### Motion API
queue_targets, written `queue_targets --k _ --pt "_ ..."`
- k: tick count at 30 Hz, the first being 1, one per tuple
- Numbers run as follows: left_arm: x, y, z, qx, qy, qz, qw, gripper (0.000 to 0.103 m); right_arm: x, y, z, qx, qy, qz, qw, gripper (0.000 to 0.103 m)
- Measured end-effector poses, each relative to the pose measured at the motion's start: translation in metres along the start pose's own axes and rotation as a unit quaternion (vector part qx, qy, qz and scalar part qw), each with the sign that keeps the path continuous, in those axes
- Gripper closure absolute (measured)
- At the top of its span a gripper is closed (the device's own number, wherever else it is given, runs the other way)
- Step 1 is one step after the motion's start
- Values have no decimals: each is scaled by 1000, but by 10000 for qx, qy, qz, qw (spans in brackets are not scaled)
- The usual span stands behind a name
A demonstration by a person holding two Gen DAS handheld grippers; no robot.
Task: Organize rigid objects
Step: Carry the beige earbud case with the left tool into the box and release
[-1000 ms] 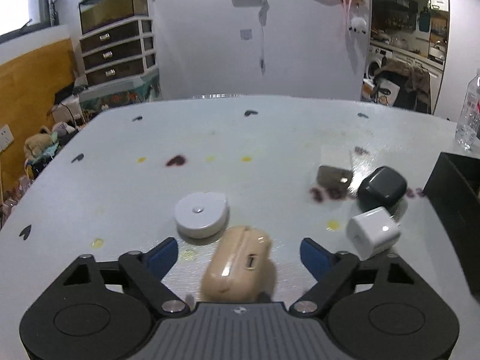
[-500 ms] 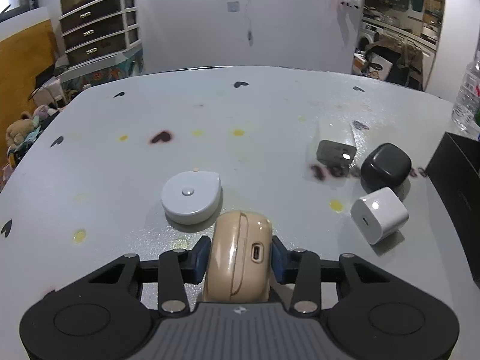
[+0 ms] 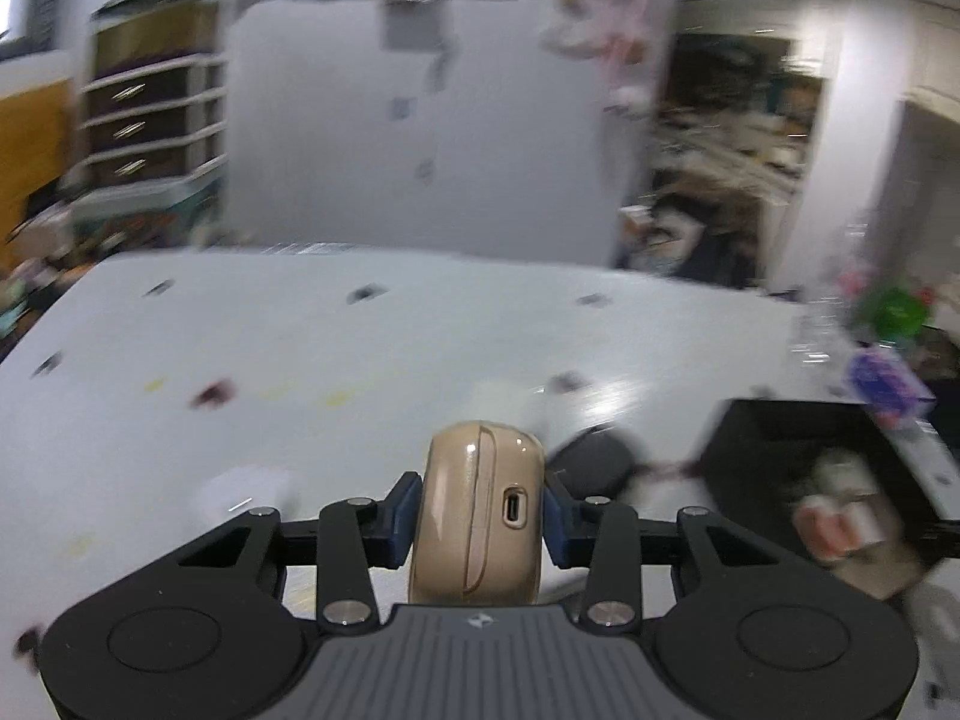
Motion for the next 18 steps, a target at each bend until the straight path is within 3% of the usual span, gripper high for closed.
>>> queue_targets --k 3,7,13,18 --pt "-1 -38 5 398 -9 -632 9972 61 0 0 0 -4 0 -2 10000 97" --pt "8 -95 6 1104 110 -1363 9844 61 0 0 0 -3 -1 0 10000 97" --pt "36 -162 -10 1989 501 -1991 9583 61 0 0 0 -1 20 -6 10000 97" --pt "74 -192 -26 2502 1214 -2427 9294 61 1 2 2 -42 93 -47 9999 98"
Point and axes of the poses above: each gripper's, at about its wrist camera, not at the fingertips, and x roughly the way its jaws point, y to its left, z to its top, the point moved 3 cm from there along x, roughly the way its jaws point, and after that the axes turned 10 degrees about -x, right-handed, at the moved point
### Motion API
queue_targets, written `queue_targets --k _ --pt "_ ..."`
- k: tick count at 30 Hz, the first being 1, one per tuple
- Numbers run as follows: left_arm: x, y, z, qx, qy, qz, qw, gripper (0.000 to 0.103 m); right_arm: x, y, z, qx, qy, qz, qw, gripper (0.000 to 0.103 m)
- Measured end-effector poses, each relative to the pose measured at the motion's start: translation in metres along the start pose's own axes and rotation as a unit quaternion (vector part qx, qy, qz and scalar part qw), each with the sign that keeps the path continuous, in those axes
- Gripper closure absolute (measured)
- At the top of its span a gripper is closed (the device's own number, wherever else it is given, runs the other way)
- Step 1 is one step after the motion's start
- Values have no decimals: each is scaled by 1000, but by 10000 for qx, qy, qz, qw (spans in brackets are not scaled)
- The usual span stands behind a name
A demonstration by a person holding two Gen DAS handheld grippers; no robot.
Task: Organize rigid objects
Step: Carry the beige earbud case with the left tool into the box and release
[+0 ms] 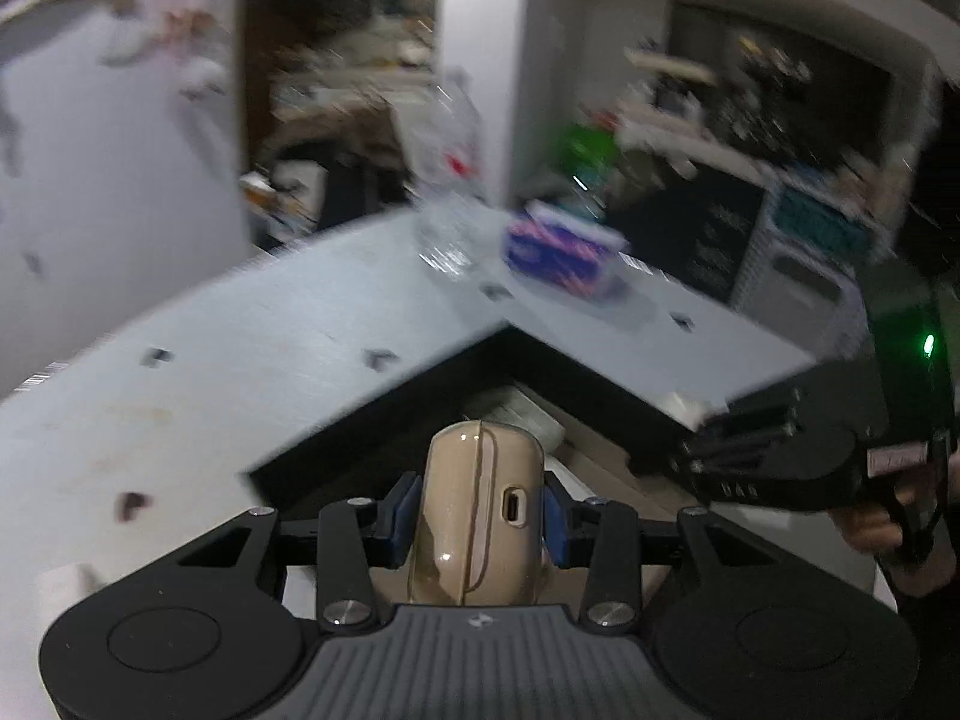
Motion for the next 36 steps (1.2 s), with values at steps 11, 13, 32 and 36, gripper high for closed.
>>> queue_targets --k 11,13,32,36 --pt "59 -16 -3 814 1266 -947 9841 61 6 1 1 78 123 -68 9999 98" --pt "65 -21 -6 952 1421 -1109 9790 61 8 1 2 80 155 -66 9998 98" --pt "47 1 4 359 1228 -1352 9825 47 12 -1 2 154 248 -21 9996 98" --pt "40 11 5 548 1277 -905 9862 47 13 -1 2 154 239 -11 9996 98"
Point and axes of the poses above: each gripper's, at about its wrist camera, not at the fingertips, and x roughly the way its jaws point, y to its left, z to its top, the point moved 3 cm from there along x, roughly the way its jaws point, and after that the axes turned 10 degrees about -x, right-handed, at the moved point
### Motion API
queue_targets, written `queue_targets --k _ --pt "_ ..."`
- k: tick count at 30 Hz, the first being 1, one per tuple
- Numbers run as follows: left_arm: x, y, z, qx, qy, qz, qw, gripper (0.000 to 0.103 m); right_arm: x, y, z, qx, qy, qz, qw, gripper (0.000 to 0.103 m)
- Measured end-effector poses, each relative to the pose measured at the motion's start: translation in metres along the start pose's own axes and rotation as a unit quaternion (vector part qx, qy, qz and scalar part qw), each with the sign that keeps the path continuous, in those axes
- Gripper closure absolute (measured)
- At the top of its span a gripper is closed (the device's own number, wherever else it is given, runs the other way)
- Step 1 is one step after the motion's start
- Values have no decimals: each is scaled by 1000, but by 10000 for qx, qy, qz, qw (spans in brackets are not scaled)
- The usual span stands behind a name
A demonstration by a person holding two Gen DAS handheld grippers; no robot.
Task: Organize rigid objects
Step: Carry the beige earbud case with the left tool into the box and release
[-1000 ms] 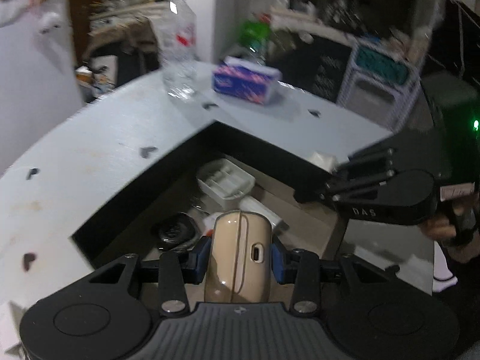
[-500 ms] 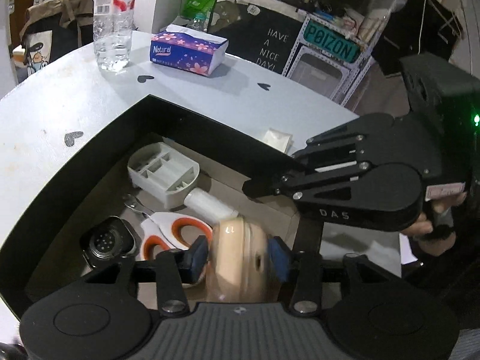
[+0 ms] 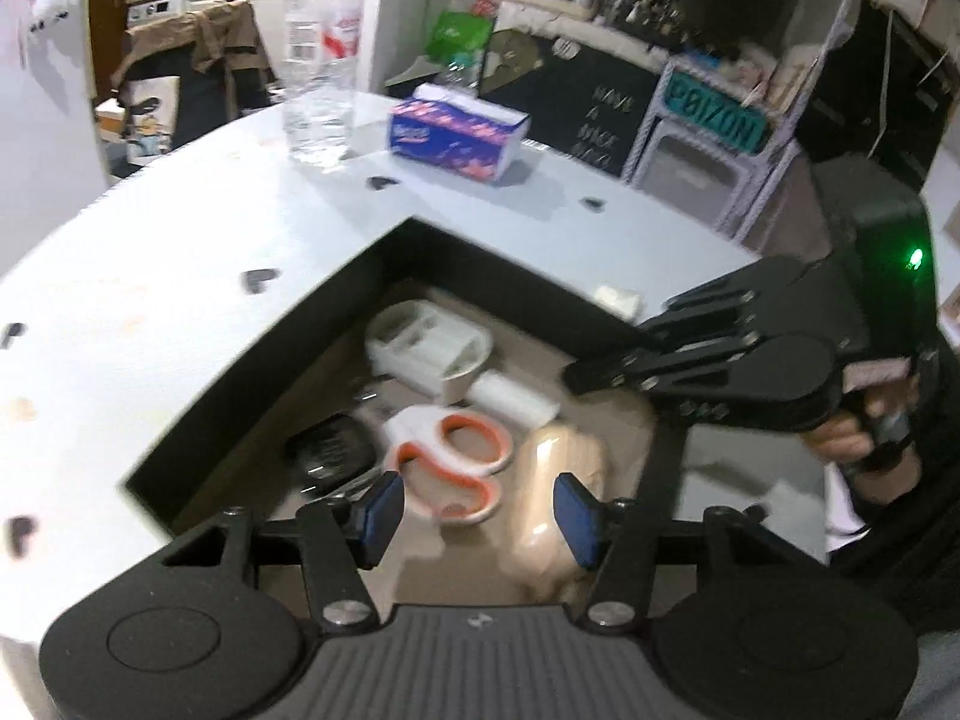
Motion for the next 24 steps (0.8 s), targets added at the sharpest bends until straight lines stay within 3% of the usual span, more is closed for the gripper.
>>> queue_targets --k 6,11,24 --pt "9 3 2 500 444 690 9954 47 0 -1 0 11 -13 11 10000 98" --pt "28 -5 0 572 642 548 9948 47 0 -1 0 22 -17 32 10000 98" --pt "41 -14 7 409 455 529 9967 47 0 0 0 33 -8 19 10000 98"
Point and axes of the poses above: each gripper's, at about its wrist camera, not at the fingertips, and x roughly the way its jaws point, y to its left, z to its top, the point moved 3 cm from there along x, roughly the way its jaws point, and after that the axes turned 10 degrees about -x, right-handed, at the moved point
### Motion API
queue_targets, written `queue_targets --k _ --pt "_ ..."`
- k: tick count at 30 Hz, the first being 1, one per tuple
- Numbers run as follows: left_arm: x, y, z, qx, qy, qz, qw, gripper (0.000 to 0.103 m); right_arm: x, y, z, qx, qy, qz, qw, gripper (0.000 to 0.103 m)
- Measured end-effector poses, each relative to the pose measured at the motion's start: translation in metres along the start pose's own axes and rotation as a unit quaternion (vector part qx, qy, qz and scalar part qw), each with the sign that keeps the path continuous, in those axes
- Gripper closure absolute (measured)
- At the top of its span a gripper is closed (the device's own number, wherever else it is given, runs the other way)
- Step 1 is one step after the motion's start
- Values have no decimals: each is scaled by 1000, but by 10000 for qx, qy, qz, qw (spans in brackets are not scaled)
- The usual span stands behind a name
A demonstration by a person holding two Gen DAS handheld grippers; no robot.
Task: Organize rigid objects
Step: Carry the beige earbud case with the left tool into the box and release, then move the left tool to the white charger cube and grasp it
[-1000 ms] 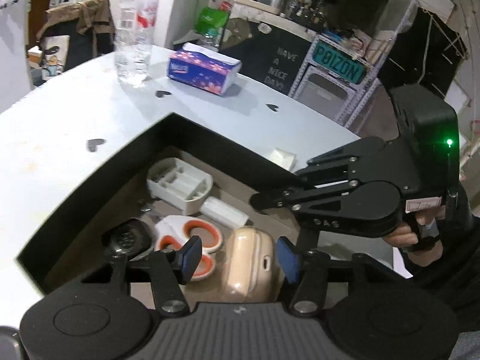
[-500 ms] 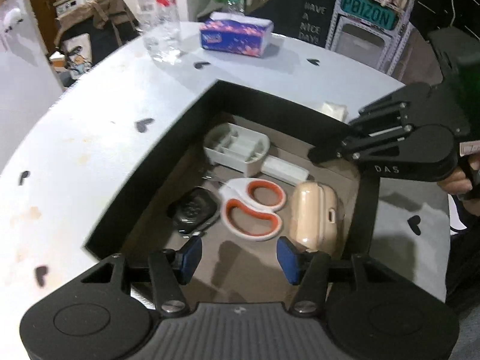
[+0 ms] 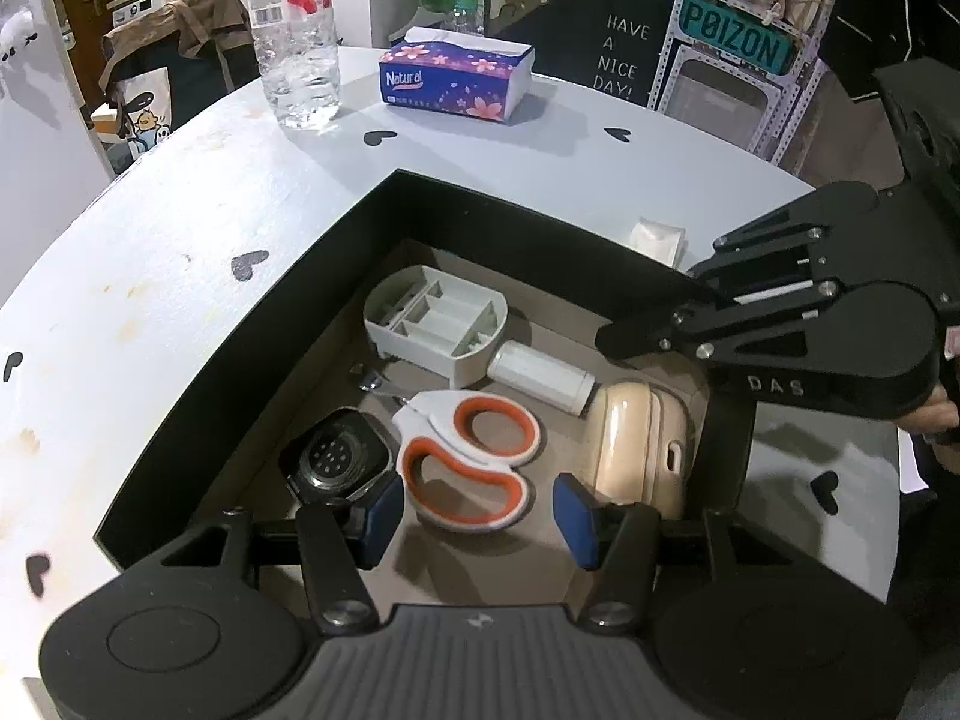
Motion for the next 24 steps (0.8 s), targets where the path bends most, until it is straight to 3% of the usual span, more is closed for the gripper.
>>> queue_targets --k 5,9,15,24 --pt "2 -1 3 -65 -64 -15 10000 46 0 -1 1 16 16 13 10000 98" --pt "-8 5 2 -321 -203 -33 9993 36 0 -2 1 38 17 31 10000 98" --pt "-34 7 -1 -618 -509 -104 9967 28 1 -2 1 40 20 20 10000 98" --pt "-60 -8 -20 -931 -710 -263 9928 7 1 -2 1 52 12 16 10000 98"
Point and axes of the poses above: each gripper's, at about its wrist camera, not at the fingertips, and x roughly the way its jaws point, y to its left, z to its top, the point moved 3 cm from there along x, roughly the way its jaws point, and after that the axes turned 10 degrees about -x, right-handed, at the moved point
